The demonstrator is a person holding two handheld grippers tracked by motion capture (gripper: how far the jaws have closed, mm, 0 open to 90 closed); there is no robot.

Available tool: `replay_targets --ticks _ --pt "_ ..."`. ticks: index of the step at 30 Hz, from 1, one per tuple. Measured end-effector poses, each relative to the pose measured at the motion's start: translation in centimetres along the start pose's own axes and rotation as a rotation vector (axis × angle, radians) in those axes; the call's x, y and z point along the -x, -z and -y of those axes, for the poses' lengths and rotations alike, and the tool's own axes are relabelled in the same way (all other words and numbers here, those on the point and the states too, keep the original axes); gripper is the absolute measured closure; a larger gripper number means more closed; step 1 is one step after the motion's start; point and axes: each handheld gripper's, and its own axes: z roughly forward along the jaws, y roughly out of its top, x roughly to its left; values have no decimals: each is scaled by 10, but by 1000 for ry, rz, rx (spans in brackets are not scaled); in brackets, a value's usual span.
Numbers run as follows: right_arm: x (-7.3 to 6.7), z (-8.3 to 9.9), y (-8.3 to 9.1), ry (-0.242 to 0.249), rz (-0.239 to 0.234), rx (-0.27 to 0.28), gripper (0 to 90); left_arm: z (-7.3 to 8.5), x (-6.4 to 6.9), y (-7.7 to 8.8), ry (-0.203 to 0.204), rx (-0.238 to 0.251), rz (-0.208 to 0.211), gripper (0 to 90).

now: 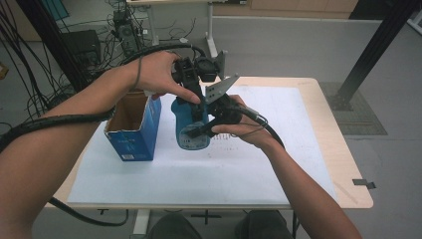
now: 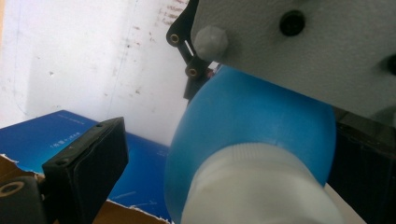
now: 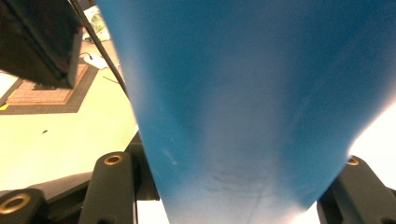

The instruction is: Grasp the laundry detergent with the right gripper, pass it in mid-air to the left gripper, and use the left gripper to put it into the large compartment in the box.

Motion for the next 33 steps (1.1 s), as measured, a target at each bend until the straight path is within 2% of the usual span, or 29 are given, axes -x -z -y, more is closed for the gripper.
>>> replay_targets --ticks 33 --pt "-1 -1 2 1 5 -3 436 -1 0 1 -13 4 3 52"
